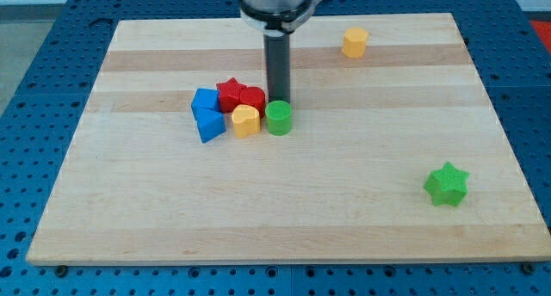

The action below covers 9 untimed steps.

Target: Move the yellow hexagon closer to the green circle

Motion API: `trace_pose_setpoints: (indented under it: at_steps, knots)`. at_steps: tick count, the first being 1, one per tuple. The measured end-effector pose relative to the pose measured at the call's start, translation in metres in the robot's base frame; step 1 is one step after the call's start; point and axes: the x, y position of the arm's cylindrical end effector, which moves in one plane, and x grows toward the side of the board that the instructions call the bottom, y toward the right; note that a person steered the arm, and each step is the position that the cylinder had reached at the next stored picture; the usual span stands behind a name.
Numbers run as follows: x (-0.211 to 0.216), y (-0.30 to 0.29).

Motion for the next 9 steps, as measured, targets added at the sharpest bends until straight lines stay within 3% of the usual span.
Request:
trace_pose_setpoints:
  at_steps: [2,4,5,7,9]
  knots:
    - [-0.082,0.083]
    - [-0.074,0.153]
    - [-0.096,0.196]
    - [-0.152,0.186]
    - [-0.142,0.138]
